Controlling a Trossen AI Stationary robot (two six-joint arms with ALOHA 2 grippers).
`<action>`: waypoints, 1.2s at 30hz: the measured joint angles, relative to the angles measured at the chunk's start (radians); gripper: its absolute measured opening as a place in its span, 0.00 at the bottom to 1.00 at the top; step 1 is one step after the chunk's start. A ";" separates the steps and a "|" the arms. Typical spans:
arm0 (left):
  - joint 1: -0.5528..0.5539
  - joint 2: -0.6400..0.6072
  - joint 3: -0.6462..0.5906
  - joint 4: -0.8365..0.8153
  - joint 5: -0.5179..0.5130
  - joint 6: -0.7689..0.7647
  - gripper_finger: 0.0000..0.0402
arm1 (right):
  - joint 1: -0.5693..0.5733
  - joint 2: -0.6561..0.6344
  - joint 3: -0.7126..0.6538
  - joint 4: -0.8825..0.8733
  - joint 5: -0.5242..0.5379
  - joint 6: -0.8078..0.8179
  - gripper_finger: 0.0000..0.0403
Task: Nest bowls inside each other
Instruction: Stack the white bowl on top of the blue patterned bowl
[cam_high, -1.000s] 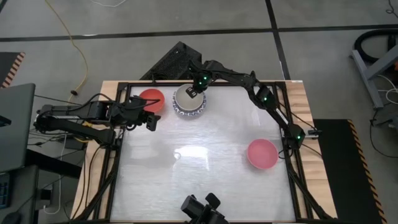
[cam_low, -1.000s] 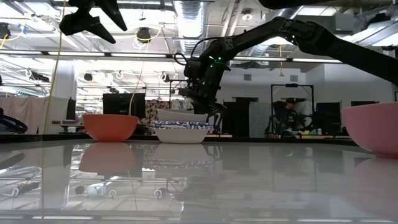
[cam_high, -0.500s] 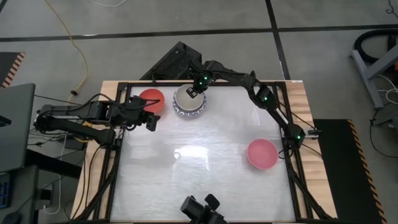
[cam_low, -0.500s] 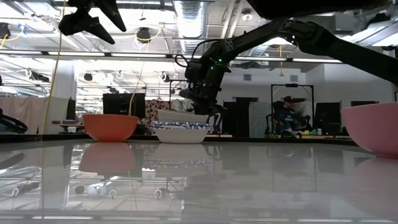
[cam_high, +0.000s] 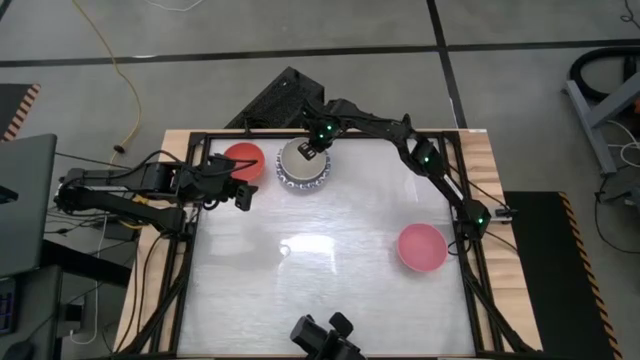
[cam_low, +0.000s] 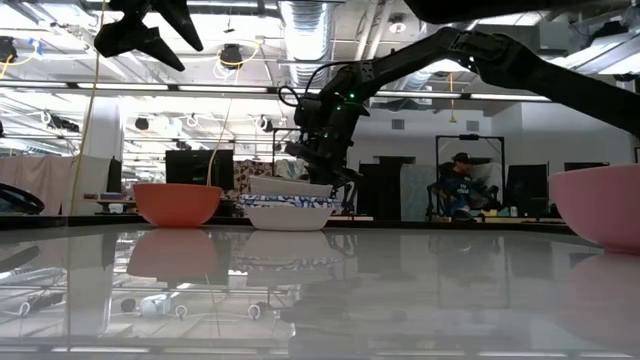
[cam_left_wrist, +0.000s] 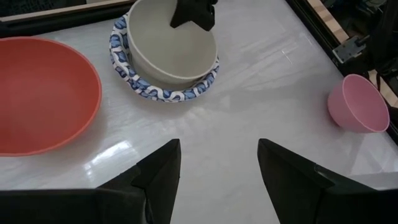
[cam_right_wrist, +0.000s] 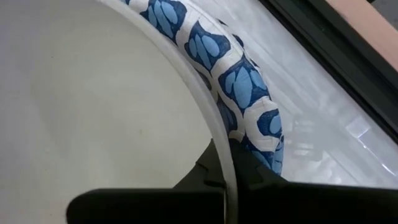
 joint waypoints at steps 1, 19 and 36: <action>0.000 0.000 0.000 0.000 0.000 0.000 0.51 | 0.000 0.000 0.000 -0.004 0.000 0.000 0.03; 0.000 0.000 0.000 0.000 0.001 0.000 0.51 | 0.000 0.002 -0.002 0.000 -0.004 -0.012 0.27; 0.000 0.000 0.000 -0.001 0.001 0.000 0.51 | 0.000 -0.009 0.021 -0.023 -0.033 -0.036 0.51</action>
